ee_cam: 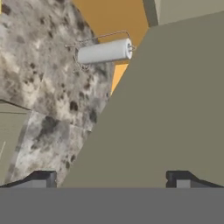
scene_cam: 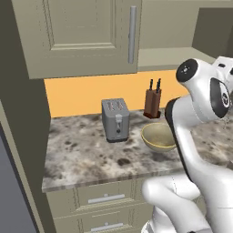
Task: Open the cabinet and setup a tea strainer by placing it in the bowl upright.
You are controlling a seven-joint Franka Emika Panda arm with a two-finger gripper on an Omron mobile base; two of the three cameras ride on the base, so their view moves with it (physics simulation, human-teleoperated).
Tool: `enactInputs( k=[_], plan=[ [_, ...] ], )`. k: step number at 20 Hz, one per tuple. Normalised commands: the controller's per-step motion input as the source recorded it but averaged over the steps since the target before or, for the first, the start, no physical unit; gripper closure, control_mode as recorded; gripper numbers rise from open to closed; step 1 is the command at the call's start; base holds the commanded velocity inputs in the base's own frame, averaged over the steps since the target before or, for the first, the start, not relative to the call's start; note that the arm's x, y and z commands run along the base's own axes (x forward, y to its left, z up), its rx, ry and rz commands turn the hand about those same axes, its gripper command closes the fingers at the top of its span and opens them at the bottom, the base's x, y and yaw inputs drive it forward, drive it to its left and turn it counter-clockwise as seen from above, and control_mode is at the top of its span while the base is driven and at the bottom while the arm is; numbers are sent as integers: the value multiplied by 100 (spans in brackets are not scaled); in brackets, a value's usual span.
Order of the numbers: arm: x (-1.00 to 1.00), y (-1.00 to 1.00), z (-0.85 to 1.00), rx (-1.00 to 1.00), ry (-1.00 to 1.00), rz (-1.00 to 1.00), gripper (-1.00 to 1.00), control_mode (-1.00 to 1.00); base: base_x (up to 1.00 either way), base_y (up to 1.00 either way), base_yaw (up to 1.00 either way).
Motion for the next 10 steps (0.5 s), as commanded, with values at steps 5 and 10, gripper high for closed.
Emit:
enactInputs(
  k=[5,10],
  plan=[
    [-1,-63,0,-3,15,0,-100,-100,0,0,0],
    [-26,-81,-2,-1,6,0,-100,-100,0,0,0]
  ],
)
